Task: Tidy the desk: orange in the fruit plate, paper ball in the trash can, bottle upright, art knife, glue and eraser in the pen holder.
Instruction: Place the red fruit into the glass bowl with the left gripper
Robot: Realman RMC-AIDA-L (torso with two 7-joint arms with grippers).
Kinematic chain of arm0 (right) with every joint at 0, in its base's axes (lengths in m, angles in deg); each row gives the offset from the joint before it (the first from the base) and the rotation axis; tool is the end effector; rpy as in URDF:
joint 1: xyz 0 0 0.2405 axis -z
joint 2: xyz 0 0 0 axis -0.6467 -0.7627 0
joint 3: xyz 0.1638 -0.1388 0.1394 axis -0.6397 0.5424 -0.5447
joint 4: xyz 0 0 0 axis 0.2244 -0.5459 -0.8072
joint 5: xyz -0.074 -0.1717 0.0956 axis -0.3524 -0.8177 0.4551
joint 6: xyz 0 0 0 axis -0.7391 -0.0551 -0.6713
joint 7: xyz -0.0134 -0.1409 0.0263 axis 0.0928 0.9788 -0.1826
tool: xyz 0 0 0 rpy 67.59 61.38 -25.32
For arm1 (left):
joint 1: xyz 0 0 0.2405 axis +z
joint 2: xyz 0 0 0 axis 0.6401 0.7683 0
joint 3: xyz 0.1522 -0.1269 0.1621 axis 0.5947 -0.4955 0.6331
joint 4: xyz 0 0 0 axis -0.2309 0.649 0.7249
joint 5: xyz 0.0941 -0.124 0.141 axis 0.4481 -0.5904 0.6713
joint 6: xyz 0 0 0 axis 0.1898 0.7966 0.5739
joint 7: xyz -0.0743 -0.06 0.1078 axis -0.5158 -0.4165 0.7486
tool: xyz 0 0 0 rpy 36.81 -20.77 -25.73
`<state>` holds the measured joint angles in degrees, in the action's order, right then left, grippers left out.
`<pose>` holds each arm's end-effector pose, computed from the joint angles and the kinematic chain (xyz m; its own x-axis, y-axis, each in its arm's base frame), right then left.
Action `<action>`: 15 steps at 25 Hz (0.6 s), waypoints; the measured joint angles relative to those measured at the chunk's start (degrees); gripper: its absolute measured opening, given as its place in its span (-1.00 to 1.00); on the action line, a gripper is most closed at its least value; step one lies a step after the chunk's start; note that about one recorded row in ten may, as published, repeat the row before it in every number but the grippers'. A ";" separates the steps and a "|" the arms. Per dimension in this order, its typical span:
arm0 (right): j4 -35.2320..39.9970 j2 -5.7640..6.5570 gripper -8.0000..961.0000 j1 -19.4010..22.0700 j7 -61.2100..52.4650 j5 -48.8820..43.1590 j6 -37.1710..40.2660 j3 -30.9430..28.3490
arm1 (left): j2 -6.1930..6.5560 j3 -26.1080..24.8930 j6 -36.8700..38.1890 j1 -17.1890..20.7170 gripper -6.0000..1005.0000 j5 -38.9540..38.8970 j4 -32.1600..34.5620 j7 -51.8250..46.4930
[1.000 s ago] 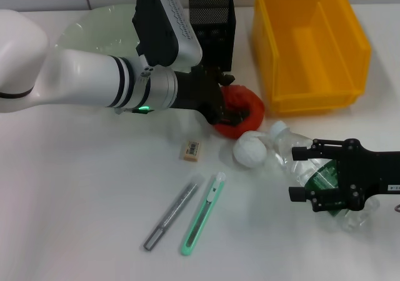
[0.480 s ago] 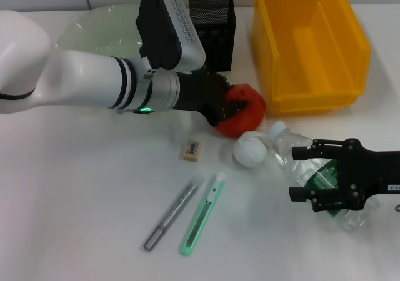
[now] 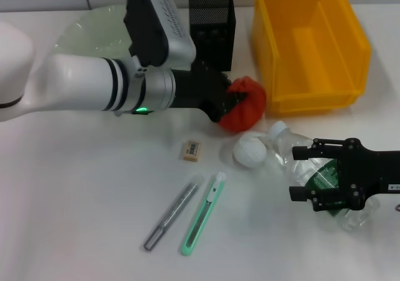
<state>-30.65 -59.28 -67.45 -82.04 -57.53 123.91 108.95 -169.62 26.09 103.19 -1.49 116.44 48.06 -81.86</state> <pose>0.2933 0.2786 0.0012 0.8445 -0.2769 -0.4585 -0.3308 -0.9429 -0.0398 -0.1671 0.3893 -0.1064 0.9824 0.0506 0.1797 0.1129 -0.9276 -0.3562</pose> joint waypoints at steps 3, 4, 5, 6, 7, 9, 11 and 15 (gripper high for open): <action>0.00 0.00 0.72 -0.01 0.00 0.00 -0.15 0.13 | 0.30 -2.14 2.48 3.49 -0.77 -0.65 4.42 -0.13; 0.00 0.00 0.72 -0.04 0.00 0.00 -0.23 0.22 | 0.32 -3.28 3.52 4.43 -0.78 -0.67 5.50 -0.13; 0.00 0.00 0.72 -0.05 0.00 0.00 -0.31 0.30 | 0.34 -4.61 4.63 5.39 -0.79 -0.65 6.55 -0.14; 0.00 0.00 0.72 -0.08 0.00 0.00 -0.36 0.34 | 0.35 -7.96 7.51 7.24 -0.80 -0.65 8.49 -0.14; -0.01 0.00 0.72 -0.09 0.00 0.00 -0.39 0.39 | 0.35 -7.96 7.51 7.24 -0.80 -0.65 8.49 -0.14; -0.02 0.00 0.72 -0.09 0.00 0.00 -0.41 0.40 | 0.40 -13.88 11.92 9.80 -0.82 -0.65 10.55 -0.15; -0.02 0.00 0.72 -0.11 0.00 0.00 -0.43 0.40 | 0.35 -17.92 14.09 11.01 -0.84 -0.79 11.31 -0.15; 0.03 0.00 0.72 -0.16 0.00 0.00 -0.45 0.38 | 0.29 -22.45 15.88 12.50 -0.87 -2.25 11.62 0.14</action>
<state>-30.62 -59.28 -67.61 -82.04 -57.53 123.46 109.33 -169.33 3.65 119.07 11.01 114.19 59.68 -81.73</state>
